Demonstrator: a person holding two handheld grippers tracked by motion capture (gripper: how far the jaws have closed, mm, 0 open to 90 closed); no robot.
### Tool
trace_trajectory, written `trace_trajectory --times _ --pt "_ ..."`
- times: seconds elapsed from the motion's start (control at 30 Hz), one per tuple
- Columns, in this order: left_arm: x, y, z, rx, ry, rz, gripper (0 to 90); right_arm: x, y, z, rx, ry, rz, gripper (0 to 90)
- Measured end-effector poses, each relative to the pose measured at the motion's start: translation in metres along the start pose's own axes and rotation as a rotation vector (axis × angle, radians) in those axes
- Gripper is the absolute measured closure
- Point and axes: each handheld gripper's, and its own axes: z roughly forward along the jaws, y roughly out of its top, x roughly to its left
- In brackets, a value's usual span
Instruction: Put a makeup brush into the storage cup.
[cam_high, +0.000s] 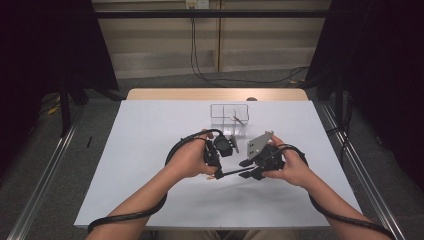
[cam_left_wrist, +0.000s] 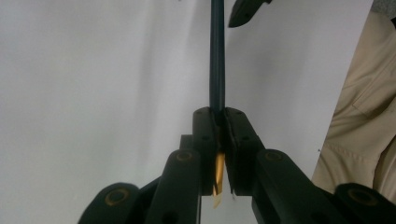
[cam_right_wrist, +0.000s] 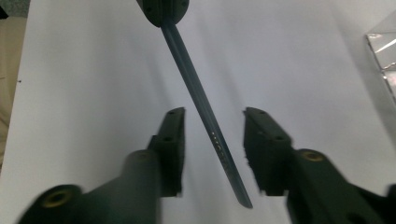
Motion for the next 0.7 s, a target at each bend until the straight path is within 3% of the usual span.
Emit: trace_trajectory --times 0.13,0.33,0.5,0.7 --pt "-0.0003 -0.0003 -0.0006 0.0 -0.002 0.008 84.0 0.0008 0.0 0.0029 0.021 -0.001 -0.024 76.0" --pt "0.0004 -0.0003 -0.0024 -0.005 -0.005 0.038 83.9 0.0034 0.0016 0.0045 0.046 0.0 -0.051 79.5" --pt "0.0036 -0.0015 -0.0064 -0.048 -0.011 0.027 83.3 0.0048 -0.0003 0.0066 0.06 0.017 -0.049 81.6" --pt "0.0058 -0.0019 -0.009 -0.06 -0.003 0.019 82.1 0.0064 -0.0022 0.0101 0.049 0.034 -0.039 83.6"
